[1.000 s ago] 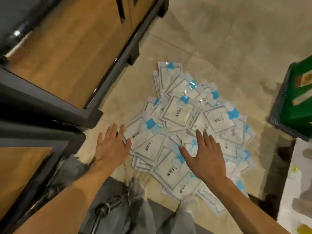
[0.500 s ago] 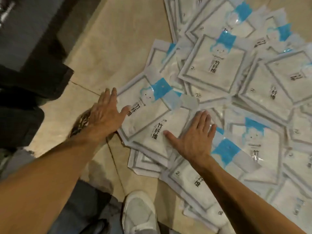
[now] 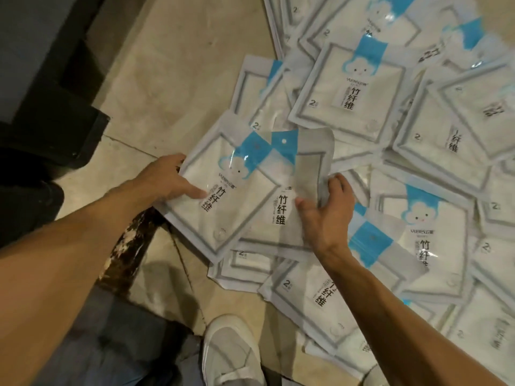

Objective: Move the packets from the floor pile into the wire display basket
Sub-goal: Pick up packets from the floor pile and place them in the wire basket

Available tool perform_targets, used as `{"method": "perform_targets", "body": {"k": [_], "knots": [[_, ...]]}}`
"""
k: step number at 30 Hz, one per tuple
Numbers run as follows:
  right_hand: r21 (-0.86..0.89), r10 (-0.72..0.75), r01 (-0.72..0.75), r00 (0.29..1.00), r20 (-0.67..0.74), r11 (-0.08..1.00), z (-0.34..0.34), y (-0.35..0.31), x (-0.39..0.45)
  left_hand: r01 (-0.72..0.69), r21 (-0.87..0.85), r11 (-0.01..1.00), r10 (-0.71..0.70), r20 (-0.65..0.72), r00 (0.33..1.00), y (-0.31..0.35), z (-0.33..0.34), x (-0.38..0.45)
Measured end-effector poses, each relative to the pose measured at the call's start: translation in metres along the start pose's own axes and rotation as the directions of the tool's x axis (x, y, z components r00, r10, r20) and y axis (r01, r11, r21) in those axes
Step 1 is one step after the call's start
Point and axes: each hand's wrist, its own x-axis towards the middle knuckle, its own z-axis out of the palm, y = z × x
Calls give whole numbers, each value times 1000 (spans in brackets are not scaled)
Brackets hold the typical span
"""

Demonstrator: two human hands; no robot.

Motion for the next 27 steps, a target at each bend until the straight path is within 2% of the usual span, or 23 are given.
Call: {"method": "perform_targets", "body": {"k": [1,3,5,10,15,22,27], "knots": [[114,13,-13,1000,5,993,-8,-4,0,1,-30,1000,1,50,999,2,-4,-7],[300,84,-111,991,102,947,-30,-17,-1,7,-145,989,10,117,993,5,-15,-26],[394,144,-199,976,165,897,-55,-26,1,14,-256,967,27,155,988,9,-27,-48],[448,204,-281,955,213,849,-139,-59,7,-10,-458,889,81,136,987,30,-57,-117],[471,218,-340,930,295,814,-249,-131,7,-20,-632,775,122,119,985,70,-101,-196],[462,196,-337,925,325,820,-394,-281,-21,-126,-751,648,179,-11,984,153,-204,-328],[505,121,-286,935,335,815,-484,-410,-65,-218,-771,598,246,-83,966,194,-303,-453]]}}
